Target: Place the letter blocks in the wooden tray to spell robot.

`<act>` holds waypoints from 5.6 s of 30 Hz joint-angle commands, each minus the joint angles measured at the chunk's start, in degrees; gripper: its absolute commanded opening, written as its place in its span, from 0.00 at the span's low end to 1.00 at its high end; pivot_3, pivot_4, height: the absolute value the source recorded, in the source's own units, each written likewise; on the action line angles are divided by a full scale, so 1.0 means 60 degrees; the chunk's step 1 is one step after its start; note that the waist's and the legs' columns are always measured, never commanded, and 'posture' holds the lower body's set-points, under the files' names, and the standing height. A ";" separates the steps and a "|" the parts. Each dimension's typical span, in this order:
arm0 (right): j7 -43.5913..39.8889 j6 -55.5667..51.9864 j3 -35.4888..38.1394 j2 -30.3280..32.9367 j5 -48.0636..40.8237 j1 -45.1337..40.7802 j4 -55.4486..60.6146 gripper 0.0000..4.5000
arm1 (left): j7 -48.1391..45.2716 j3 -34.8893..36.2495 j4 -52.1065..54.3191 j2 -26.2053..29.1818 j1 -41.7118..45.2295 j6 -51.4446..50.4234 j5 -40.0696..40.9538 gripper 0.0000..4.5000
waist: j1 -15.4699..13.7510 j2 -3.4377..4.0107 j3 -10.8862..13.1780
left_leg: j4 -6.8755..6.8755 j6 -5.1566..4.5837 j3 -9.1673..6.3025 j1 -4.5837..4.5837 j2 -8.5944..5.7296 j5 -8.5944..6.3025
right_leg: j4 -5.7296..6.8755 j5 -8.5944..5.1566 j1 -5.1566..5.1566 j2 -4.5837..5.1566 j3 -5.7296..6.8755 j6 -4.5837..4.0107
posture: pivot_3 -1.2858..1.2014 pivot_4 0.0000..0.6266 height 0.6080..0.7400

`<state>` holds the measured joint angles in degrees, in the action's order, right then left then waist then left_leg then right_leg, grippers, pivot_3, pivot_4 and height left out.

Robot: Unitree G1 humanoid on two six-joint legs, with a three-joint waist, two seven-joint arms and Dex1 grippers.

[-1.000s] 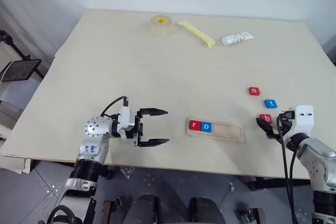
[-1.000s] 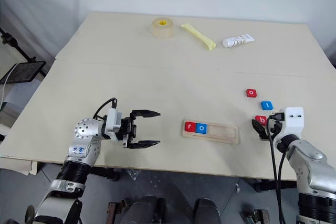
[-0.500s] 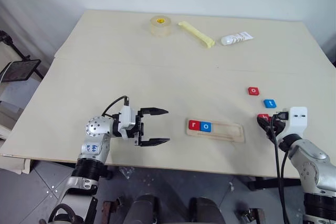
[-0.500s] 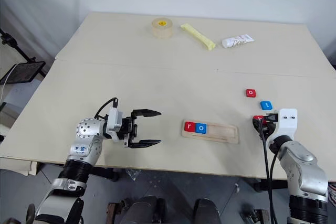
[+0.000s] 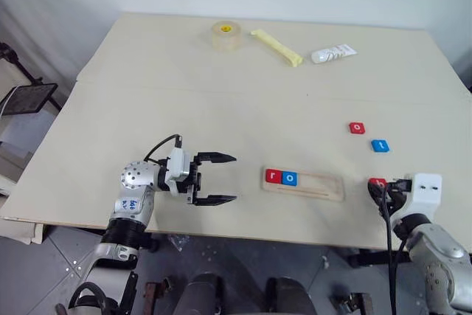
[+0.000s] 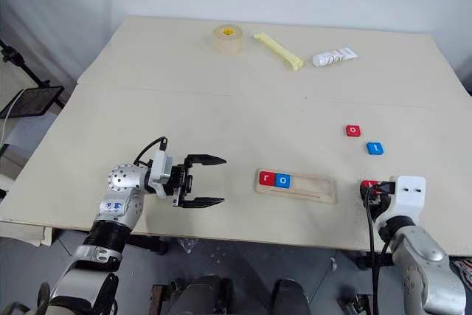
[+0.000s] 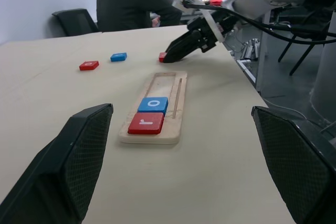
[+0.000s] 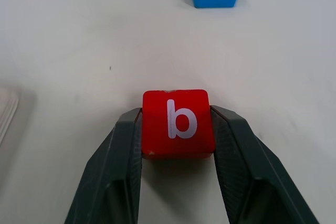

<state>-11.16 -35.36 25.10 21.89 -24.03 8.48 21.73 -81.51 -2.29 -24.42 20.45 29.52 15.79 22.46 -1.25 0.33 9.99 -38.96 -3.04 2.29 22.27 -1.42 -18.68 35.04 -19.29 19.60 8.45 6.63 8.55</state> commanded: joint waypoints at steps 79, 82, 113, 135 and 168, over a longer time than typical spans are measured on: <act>-0.9697 -0.0017 -0.3322 0.7406 0.1431 -0.4447 -0.2531 0.33 | 0.0930 -0.0057 0.1851 0.0307 -0.1038 -0.0677 0.0202 1.00 | -0.0052 0.0033 0.0034 | -0.0026 -0.0012 0.0004 0.0020 0.0016 -0.0012 | -0.0062 0.0007 -0.0019 0.0020 0.0070 0.0011 | 0.52 0.24 1.00; -0.9487 -0.0588 -0.3851 0.7099 0.1378 -0.4825 -0.1649 0.33 | 0.0744 -0.0071 0.1640 0.0313 -0.0949 -0.0536 0.0187 1.00 | -0.0029 0.0033 0.0035 | -0.0026 -0.0011 -0.0009 0.0029 0.0013 -0.0013 | -0.0065 0.0007 -0.0016 0.0020 0.0073 0.0011 | 0.52 0.24 1.00; -0.9356 -0.0679 -0.7419 0.5418 0.2847 -0.7310 -0.1990 0.33 | 0.0748 -0.0195 0.1522 0.0083 -0.1065 0.0088 0.0114 1.00 | 0.0007 0.0029 0.0037 | -0.0025 -0.0005 -0.0020 0.0036 0.0011 -0.0015 | -0.0044 0.0007 -0.0001 0.0017 0.0099 0.0011 | 0.52 0.24 1.00; -0.9070 -0.1693 -0.4435 0.5780 0.1257 -0.5629 -0.0227 1.00 | 0.0808 -0.0171 0.1217 0.0009 -0.0851 0.0107 0.0045 1.00 | -0.0047 0.0025 0.0039 | -0.0025 -0.0008 -0.0033 0.0039 0.0006 -0.0017 | -0.0045 0.0007 -0.0008 0.0019 0.0107 0.0011 | 0.52 0.24 1.00; -0.6751 0.2312 0.2030 0.3883 -0.0380 -0.0829 -0.3271 1.00 | 0.0368 -0.0107 -0.0077 -0.0050 -0.0146 0.0396 -0.0045 1.00 | -0.0036 0.0028 0.0038 | -0.0017 -0.0010 0.0014 0.0012 0.0014 -0.0015 | -0.0045 0.0007 -0.0021 0.0019 0.0092 0.0012 | 0.52 0.24 1.00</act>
<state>-52.04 -21.41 36.38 44.75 -24.83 3.31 0.46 -78.99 -3.30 -25.53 19.90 28.25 17.53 22.07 -1.46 0.50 10.22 -39.07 -3.10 2.37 22.34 -1.34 -18.77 34.76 -19.25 19.47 8.56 7.18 8.62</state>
